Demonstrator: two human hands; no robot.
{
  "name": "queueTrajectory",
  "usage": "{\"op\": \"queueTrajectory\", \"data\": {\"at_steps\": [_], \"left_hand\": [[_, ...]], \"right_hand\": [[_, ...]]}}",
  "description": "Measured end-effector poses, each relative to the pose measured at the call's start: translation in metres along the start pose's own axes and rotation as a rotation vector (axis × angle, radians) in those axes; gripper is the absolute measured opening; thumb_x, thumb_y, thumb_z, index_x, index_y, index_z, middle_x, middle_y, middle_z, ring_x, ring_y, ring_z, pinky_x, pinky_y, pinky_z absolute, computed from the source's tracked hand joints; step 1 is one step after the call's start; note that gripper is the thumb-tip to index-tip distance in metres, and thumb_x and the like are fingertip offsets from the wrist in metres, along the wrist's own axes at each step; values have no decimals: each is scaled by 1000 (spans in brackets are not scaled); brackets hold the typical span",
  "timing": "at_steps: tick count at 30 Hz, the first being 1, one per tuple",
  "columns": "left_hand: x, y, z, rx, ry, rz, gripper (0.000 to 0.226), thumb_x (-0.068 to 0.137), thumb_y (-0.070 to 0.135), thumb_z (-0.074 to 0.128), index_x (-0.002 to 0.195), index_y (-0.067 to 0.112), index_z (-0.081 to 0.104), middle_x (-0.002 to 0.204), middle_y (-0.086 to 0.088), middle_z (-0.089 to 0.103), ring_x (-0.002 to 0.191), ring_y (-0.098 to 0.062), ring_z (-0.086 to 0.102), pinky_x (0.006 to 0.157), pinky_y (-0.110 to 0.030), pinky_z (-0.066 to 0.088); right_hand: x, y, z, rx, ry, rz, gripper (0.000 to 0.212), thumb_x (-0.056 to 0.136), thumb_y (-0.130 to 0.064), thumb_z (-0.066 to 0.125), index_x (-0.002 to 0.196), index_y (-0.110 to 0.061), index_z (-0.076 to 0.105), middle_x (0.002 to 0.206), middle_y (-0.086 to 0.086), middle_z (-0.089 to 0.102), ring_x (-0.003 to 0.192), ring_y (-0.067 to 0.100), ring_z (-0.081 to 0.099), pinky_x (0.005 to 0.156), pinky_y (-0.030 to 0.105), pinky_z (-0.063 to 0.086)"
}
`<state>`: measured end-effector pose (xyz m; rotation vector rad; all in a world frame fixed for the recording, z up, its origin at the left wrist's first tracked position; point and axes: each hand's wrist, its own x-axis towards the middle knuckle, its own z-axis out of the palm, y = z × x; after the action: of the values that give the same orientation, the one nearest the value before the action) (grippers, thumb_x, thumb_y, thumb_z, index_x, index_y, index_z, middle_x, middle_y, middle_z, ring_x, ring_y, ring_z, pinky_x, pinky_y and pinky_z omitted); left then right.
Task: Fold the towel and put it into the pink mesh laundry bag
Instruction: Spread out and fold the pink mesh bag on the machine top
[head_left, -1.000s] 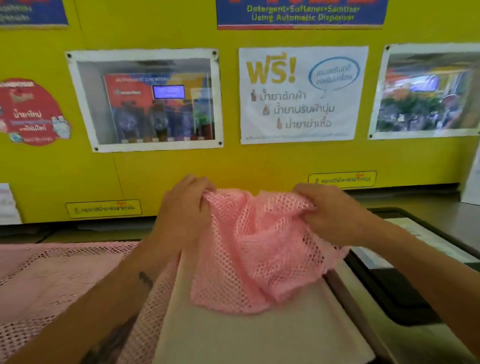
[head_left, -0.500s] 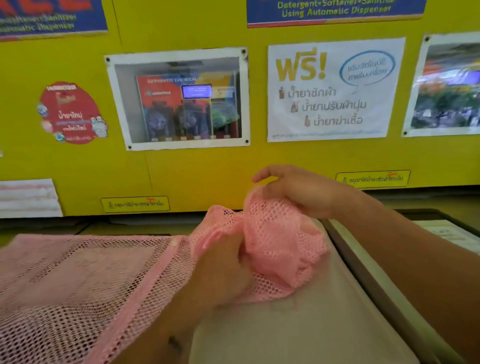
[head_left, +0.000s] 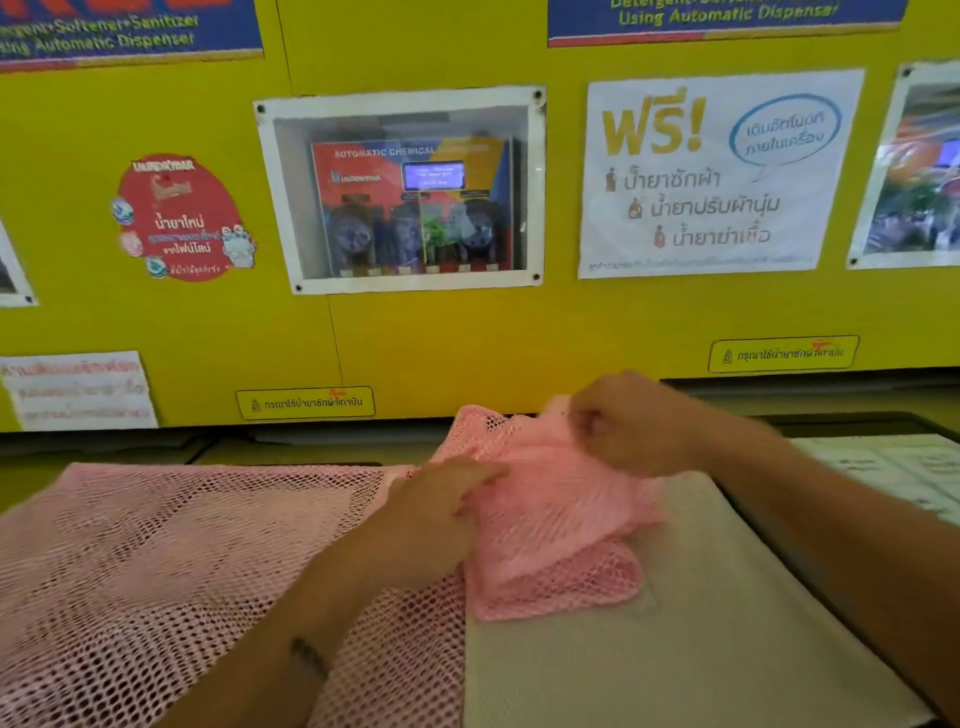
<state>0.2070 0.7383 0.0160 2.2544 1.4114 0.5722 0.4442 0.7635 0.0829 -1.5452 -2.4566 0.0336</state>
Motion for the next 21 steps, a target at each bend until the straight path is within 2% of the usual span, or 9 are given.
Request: {"op": "queueTrajectory", "data": {"at_steps": [2,4,6,8,10,13,16,18,21], "left_hand": [[7,0,0,-32,150,-12,35,94,13,54,116,41,57,127,14,55,113,-7,54,97,-31,50],[13,3,0,50,273,-65,10,92,23,60,90,33,58,103,10,59,92,-5,58,80,-24,52],[15,11,3,163,205,-166,21,91,41,59,77,26,60,86,5,62,76,-9,60,74,-29,51],[18,19,13,252,26,-251,36,86,56,56,82,22,68,90,1,71,82,-14,66,86,-36,51],[19,29,26,389,-91,-269,44,83,61,56,113,30,66,126,1,63,120,-21,54,112,-52,32],[20,46,33,371,-93,-175,46,90,38,60,135,41,50,145,8,49,138,-24,36,118,-56,14],[20,52,27,219,73,-78,39,94,14,55,125,37,60,135,12,59,124,-16,51,113,-49,33],[16,53,9,117,155,-86,36,93,8,52,116,31,67,128,9,64,108,-13,61,98,-38,49],[-3,56,-40,97,157,-117,35,91,7,50,93,34,73,108,16,68,90,-16,67,74,-32,52]], "right_hand": [[-12,36,-29,-180,51,176,16,85,-11,52,77,-19,64,82,-1,65,76,14,59,63,27,42],[-31,69,-52,-401,-66,384,16,89,-14,50,88,-20,65,92,2,64,81,18,60,68,32,47],[-46,86,-58,-463,-133,490,20,87,-16,55,104,-25,63,107,3,54,98,25,55,76,36,47],[-49,84,-51,-298,9,419,32,83,-17,59,111,-33,57,112,1,45,110,29,48,82,40,45],[-45,67,-32,-99,65,255,33,85,-21,60,114,-36,56,113,-4,47,112,25,49,88,40,44],[-33,34,0,6,-110,109,47,89,-30,62,134,-32,48,137,-3,48,125,20,45,104,37,38],[-22,25,17,-31,-235,151,62,89,-19,59,145,-33,34,143,-1,48,112,20,54,96,38,47],[-18,33,13,-154,-380,224,55,88,-10,53,140,-27,46,133,-1,58,93,17,59,85,34,52],[-17,44,-14,-129,-692,340,45,89,-27,57,134,-24,56,121,2,62,101,23,66,85,39,55]]}}
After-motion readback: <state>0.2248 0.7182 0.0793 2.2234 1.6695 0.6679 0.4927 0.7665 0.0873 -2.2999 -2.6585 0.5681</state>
